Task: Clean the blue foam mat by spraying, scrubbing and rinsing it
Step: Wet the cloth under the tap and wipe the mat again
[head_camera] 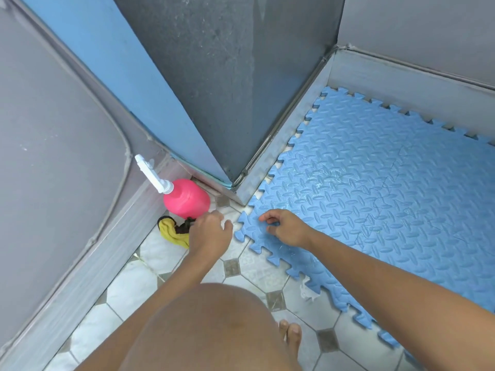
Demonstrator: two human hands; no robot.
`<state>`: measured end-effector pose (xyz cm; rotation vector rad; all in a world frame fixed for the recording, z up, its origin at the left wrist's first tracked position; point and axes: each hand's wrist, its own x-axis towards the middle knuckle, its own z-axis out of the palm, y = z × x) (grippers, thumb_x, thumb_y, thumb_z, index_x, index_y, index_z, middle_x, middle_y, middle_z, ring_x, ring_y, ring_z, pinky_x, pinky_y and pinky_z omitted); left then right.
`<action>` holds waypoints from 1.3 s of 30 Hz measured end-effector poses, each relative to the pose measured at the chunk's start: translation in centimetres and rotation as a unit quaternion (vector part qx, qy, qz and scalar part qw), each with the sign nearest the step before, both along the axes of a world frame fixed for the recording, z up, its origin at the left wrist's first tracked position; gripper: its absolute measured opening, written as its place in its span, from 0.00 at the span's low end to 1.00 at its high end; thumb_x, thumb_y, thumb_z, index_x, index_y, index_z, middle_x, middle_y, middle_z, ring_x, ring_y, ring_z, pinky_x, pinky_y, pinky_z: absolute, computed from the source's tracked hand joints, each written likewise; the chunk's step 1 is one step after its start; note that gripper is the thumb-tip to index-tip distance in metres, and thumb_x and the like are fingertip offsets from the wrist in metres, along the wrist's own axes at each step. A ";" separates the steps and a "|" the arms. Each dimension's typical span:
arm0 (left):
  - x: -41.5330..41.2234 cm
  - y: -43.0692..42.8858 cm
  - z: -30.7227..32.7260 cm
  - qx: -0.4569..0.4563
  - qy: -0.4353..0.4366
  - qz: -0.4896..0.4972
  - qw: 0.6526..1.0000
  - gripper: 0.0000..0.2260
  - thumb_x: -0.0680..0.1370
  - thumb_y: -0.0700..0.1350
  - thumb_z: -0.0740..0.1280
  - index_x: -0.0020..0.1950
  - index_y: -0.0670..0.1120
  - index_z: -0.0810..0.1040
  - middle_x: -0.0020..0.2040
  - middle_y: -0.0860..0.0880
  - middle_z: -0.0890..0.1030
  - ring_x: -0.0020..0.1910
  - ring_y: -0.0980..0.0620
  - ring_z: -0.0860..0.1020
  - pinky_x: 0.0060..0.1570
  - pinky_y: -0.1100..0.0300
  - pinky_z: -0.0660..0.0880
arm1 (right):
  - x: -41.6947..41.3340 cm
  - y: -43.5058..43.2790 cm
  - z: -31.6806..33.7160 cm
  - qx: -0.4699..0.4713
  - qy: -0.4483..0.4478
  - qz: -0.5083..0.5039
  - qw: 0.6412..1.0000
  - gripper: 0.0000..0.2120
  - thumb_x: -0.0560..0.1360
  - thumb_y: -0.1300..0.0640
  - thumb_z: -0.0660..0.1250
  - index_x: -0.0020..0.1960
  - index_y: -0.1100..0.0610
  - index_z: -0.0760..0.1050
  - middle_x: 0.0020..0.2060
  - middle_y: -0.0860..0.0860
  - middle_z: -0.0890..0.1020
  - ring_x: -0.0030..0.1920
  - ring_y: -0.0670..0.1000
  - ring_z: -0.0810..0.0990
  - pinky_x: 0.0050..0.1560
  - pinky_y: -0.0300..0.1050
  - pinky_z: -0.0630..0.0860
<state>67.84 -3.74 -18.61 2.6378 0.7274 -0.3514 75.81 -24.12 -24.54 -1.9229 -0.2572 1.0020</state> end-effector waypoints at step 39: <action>10.9 -11.3 -2.5 -0.034 0.030 -0.024 0.999 0.36 0.72 0.63 0.72 0.70 0.44 0.62 0.66 0.41 0.66 0.55 0.38 0.79 0.64 0.45 0.72 | -0.2 -14.0 -0.1 -0.144 -0.060 -0.288 0.945 0.05 0.76 0.60 0.69 0.49 0.51 0.78 0.56 0.50 0.77 0.58 0.50 0.78 0.51 0.37 0.73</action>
